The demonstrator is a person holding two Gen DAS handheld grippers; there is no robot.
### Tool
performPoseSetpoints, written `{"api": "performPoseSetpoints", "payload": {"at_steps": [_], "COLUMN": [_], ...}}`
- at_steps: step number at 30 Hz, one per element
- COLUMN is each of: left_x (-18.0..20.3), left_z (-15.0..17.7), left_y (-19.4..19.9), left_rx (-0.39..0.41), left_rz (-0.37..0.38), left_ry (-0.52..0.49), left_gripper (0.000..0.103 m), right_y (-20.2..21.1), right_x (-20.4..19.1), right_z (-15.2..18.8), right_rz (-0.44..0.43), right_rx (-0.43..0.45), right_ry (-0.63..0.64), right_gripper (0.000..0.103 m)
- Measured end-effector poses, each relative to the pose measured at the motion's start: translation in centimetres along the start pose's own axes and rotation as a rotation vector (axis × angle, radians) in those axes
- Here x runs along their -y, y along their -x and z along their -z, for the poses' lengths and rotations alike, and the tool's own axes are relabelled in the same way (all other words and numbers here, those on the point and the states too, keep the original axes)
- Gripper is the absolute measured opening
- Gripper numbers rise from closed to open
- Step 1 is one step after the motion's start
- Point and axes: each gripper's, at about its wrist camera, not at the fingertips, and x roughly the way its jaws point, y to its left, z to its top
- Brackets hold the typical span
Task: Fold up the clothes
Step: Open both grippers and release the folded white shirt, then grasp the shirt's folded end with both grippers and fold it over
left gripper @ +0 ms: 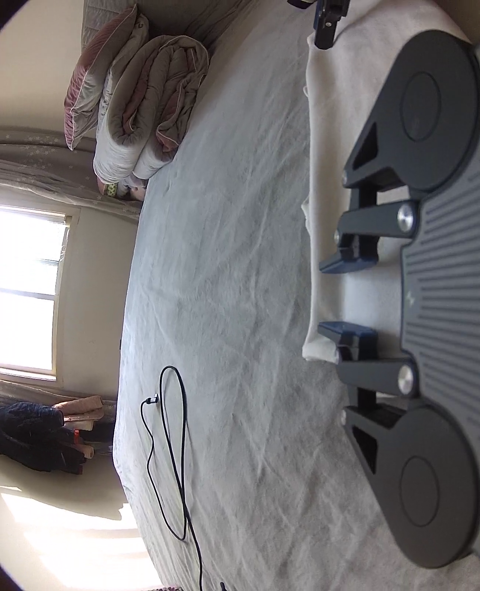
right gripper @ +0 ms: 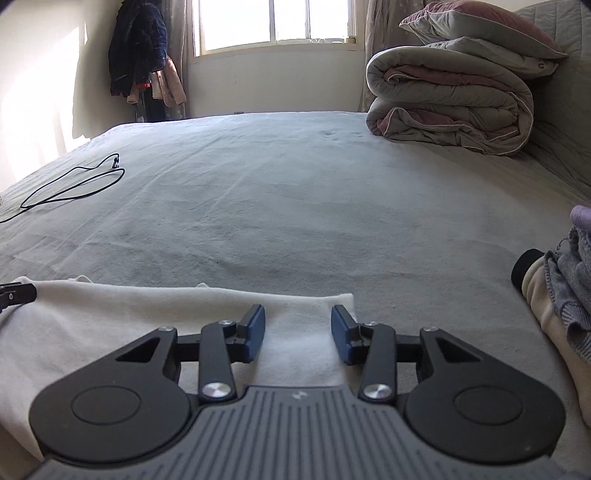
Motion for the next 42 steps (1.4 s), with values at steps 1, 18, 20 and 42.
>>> {"api": "performPoseSetpoints", "payload": {"at_steps": [1, 18, 20, 42], "left_x": [-0.5, -8.6, -8.2, -4.7], "left_z": [-0.1, 3.2, 4.1, 3.3], "left_y": [0.7, 2.7, 2.2, 8.5], "left_rx": [-0.006, -0.213, -0.192, -0.124], "left_rz": [0.022, 0.243, 0.270, 0.213], "left_ry": [0.032, 0.578, 0.627, 0.592], "left_gripper": [0.045, 0.068, 0.063, 0.022], "right_y": [0.6, 5.4, 4.9, 10.6], "right_x": [0.3, 6.8, 6.8, 3.2], "right_z": [0.0, 4.0, 4.4, 1.3], "right_rz": [-0.022, -0.241, -0.286, -0.266], "right_rx": [-0.004, -0.119, -0.128, -0.064], "right_ry": [-0.026, -0.526, -0.583, -0.562], "right_gripper": [0.052, 0.064, 0.058, 0.029]}}
